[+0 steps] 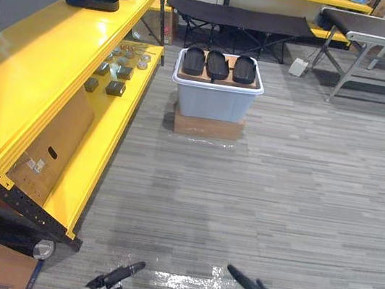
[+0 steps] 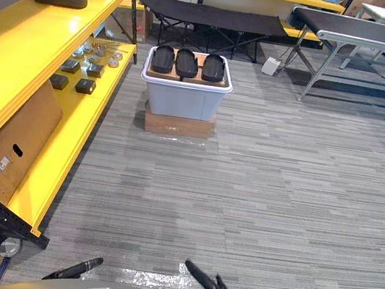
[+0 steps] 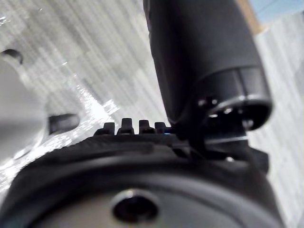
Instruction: Walk over and take three plastic housings, then place them on the shelf
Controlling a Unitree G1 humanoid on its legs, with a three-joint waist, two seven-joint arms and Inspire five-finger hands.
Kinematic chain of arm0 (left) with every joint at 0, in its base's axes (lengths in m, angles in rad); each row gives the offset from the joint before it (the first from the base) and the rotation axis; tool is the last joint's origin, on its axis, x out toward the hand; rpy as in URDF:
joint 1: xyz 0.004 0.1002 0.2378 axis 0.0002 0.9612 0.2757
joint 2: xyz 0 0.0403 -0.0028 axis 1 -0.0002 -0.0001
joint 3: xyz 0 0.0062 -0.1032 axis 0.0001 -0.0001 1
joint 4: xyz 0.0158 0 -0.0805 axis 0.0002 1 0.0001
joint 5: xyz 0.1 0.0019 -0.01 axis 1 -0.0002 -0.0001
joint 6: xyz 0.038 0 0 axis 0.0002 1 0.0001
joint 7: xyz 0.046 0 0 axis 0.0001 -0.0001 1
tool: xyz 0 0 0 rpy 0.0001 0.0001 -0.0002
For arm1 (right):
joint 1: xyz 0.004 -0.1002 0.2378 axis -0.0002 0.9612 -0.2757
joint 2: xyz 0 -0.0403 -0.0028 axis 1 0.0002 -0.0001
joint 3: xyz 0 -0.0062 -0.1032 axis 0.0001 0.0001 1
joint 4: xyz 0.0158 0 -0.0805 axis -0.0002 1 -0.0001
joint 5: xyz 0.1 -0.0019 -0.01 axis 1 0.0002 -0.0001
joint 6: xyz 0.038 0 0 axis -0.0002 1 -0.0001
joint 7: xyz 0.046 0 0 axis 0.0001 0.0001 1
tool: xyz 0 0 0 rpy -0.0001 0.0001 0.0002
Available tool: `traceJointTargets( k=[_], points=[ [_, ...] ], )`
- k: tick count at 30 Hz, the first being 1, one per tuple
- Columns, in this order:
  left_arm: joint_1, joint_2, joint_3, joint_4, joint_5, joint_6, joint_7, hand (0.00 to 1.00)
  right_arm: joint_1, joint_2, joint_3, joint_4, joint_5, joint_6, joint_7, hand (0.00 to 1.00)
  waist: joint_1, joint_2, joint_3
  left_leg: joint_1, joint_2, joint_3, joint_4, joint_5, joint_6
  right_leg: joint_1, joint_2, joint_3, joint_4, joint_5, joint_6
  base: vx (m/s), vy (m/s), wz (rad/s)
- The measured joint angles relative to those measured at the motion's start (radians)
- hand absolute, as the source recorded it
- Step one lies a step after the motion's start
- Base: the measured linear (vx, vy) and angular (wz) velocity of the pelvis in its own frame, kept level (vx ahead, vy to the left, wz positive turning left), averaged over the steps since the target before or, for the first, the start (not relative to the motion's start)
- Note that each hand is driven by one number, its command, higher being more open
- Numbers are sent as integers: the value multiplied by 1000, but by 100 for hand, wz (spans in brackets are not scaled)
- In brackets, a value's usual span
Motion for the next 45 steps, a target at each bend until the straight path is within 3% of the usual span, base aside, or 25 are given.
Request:
traceJointTargets(
  k=[5, 10, 16, 23, 27, 30, 31, 32, 33, 34, 37, 38, 40, 43, 44, 45],
  points=[
    [-101, -16, -157, -149, -79, -17, -24, 100, -99, -11, 32, -99, 78, -62, 45, 100, -8, -15, 12, -8, -12, -6, -10, -1, -9, -5, -6, -3, -20, 10, 6, 0, 0, 0],
    [-155, -13, -200, -195, -145, 0, -32, 100, -151, -57, 27, -102, 77, -72, 60, 100, -34, -12, 34, -9, -24, -1, -10, -6, -17, -9, -16, 2, -22, 15, 13, 6, 15, -4],
    [-135, -1, -209, -195, -222, 12, -34, 100, -147, -61, 29, -101, 101, -68, 57, 100, -54, -4, 42, -12, -27, -1, 10, -17, -18, -6, -22, 1, -22, 21, 22, 3, 6, -2],
    [-93, -1, -231, -195, -258, 11, -63, 100, -92, -32, 37, -101, 165, -67, 53, 100, -53, 8, 49, -21, -31, -12, 44, -30, -1, 1, -32, 0, -18, 21, 23, -35, 4, 3],
    [-41, -13, -237, -196, -273, 9, -63, 100, -66, -24, 54, -101, 275, -68, 37, 100, -52, 13, 49, -25, -30, -13, 62, -49, 21, -6, -34, 8, -3, 20, 20, -93, -4, -7],
    [-27, -35, -241, -198, -262, 0, -61, 100, -63, -26, 57, -103, 274, -80, 23, 100, -53, 34, 67, -27, -27, -19, 62, -56, 37, -93, -52, 14, 169, -26, -11, -133, 45, -8],
    [-24, -44, -248, -198, -250, -13, -60, 100, -62, -25, 66, -104, 274, -82, 13, 100, -53, 41, 81, -26, -28, -19, 65, -53, 51, -167, -77, 16, 324, -56, -29, -159, 75, 5],
    [-21, -45, -255, -204, -223, -16, -58, 100, -52, -24, 80, -104, 274, -86, 8, 100, -57, 36, 99, -21, -34, -23, 76, -60, 78, -244, -105, 18, 487, -80, -44, -164, 71, 9],
    [-19, -44, -257, -205, -220, -16, -53, 100, -40, -21, 92, -104, 274, -86, 8, 100, -58, 29, 104, -20, -38, -26, 80, -65, 84, -271, -120, 22, 540, -95, -42, -143, 43, 24],
    [-17, -42, -258, -208, -218, -16, -40, 100, -19, -4, 102, -104, 273, -86, 7, 100, -58, 17, 111, -21, -41, -39, 95, -74, 77, -290, -133, 31, 556, -105, -41, -99, 7, 32],
    [-16, -28, -255, -233, -218, -17, -28, 100, 14, 16, 110, -129, 260, -84, 6, 100, -60, 2, 122, -21, -37, -55, 121, -87, 68, -305, -118, 43, 420, -92, -26, -16, -26, 18],
    [-17, -30, -254, -243, -218, -17, -26, 100, 20, 16, 111, -144, 252, -87, 6, 100, -60, 17, 131, -24, -25, -55, 134, -97, 63, -308, -110, 42, 363, -78, -10, 66, -95, 3],
    [-16, -36, -251, -260, -218, -19, -19, 100, 35, 19, 111, -172, 235, -91, 12, 100, -59, 15, 130, -22, 3, -52, 151, -119, 46, -309, -95, 44, 263, -58, 12, 104, -119, -3],
    [-16, -36, -248, -267, -222, -20, -12, 100, 56, 30, 110, -181, 215, -103, 26, 100, -56, -6, 130, 15, 45, -52, 168, -159, -15, -287, -88, 51, 221, -46, -3, 271, -266, -4],
    [-14, -40, -245, -267, -228, -20, -5, 100, 60, 31, 109, -182, 215, -103, 28, 100, -54, -6, 124, 28, 83, -53, 186, -185, -50, -276, -63, 34, 243, -23, -25, 218, -205, 4],
    [-13, -43, -242, -267, -230, -20, 0, 100, 63, 30, 106, -182, 215, -103, 28, 100, -56, 1, 116, 31, 112, -58, 194, -196, -67, -272, -42, 23, 256, -23, -27, 472, -402, 21]
  ],
)
